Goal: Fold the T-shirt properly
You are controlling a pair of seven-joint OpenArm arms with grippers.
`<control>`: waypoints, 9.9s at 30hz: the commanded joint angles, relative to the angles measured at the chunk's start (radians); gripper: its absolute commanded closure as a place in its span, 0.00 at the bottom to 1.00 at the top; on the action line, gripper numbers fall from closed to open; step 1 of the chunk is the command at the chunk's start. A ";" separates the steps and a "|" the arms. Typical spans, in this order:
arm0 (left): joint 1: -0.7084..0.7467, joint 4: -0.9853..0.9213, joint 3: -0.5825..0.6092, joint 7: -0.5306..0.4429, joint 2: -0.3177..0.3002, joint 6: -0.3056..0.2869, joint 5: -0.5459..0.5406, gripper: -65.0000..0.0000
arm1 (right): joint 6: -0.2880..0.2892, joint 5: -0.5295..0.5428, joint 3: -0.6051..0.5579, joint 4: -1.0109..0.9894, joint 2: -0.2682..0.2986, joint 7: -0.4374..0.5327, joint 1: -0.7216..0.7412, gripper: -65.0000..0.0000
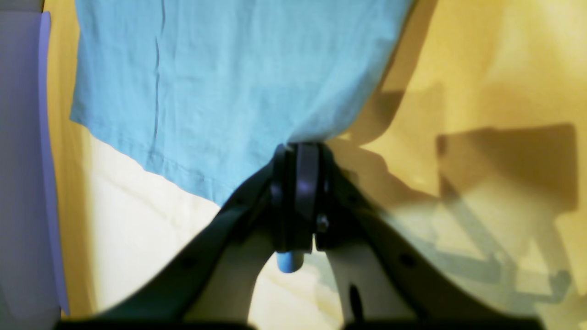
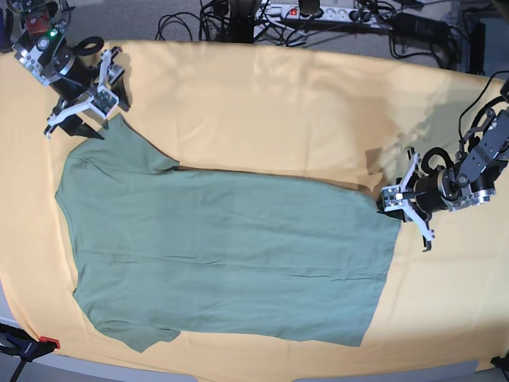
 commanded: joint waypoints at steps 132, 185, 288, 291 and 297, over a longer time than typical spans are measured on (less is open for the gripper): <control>0.119 0.235 -0.014 0.148 -0.097 0.199 -0.047 1.00 | -0.111 0.207 -0.137 -0.204 0.240 -0.070 0.278 1.00; 0.064 0.389 -0.014 0.262 -0.285 -0.234 -0.246 0.60 | -0.183 -0.056 -0.137 -0.161 0.293 -0.294 0.037 0.64; 0.108 0.276 -0.014 0.211 -0.166 -0.136 -0.058 0.64 | -0.222 -0.052 -0.137 -0.160 0.293 -0.306 0.040 1.00; 0.108 0.276 -0.014 0.211 -0.166 -0.201 -0.069 0.65 | -0.222 -0.052 -0.137 -0.159 0.293 -0.306 0.040 1.00; 0.108 0.276 -0.014 0.206 -0.166 -0.189 -0.075 1.00 | -0.222 -0.052 -0.137 -0.159 0.293 -0.306 0.040 1.00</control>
